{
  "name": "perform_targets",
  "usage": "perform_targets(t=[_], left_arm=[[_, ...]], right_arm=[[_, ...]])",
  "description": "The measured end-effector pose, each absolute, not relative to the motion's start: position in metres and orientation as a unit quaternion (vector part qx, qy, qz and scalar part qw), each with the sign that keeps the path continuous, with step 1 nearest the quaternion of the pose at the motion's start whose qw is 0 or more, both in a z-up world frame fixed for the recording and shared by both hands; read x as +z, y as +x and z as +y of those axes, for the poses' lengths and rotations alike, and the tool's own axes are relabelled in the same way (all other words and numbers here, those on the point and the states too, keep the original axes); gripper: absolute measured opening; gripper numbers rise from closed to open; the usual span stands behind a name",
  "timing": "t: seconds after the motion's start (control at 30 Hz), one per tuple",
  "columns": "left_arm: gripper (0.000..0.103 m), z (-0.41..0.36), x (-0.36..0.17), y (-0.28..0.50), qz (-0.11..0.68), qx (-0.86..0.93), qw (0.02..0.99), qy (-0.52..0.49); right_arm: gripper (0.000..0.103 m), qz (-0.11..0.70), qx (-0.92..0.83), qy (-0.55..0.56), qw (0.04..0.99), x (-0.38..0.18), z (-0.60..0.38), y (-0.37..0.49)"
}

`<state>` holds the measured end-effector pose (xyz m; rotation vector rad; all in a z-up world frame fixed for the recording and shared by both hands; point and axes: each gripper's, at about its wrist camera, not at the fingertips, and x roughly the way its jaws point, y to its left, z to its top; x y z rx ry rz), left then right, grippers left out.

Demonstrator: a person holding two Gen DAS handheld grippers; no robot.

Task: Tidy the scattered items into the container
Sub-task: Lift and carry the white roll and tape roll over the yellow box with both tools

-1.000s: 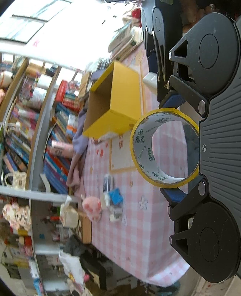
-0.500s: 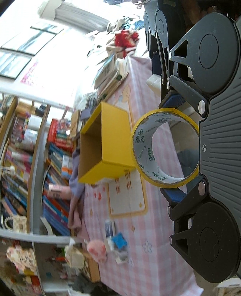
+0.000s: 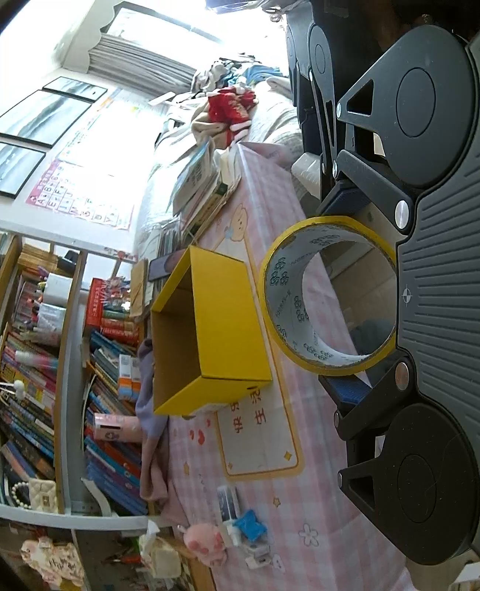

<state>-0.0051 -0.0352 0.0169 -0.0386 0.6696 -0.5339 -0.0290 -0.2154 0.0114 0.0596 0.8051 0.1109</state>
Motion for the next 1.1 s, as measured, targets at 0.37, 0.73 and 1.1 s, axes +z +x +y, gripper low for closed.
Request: perform_targets(t=[0.37,0.73,1.1], left_arm=[[0.087,-0.040,0.015,0.012,0.323,-0.265,0.908,-0.023],[0.087,-0.044,0.017,0.040,0.314,-0.259,0.913,-0.013],[0.087,-0.054,0.025,0.073,0.293,-0.262,0.920,0.004]], right_arm=[[0.053,0.394,0.043,0.026,0.918,0.010,-0.220,-0.017],[0.053,0.396,0.050,0.024,0.916,0.011,-0.223,0.020],[0.053,0.384,0.062,0.031,0.921,0.016,-0.232,0.063]])
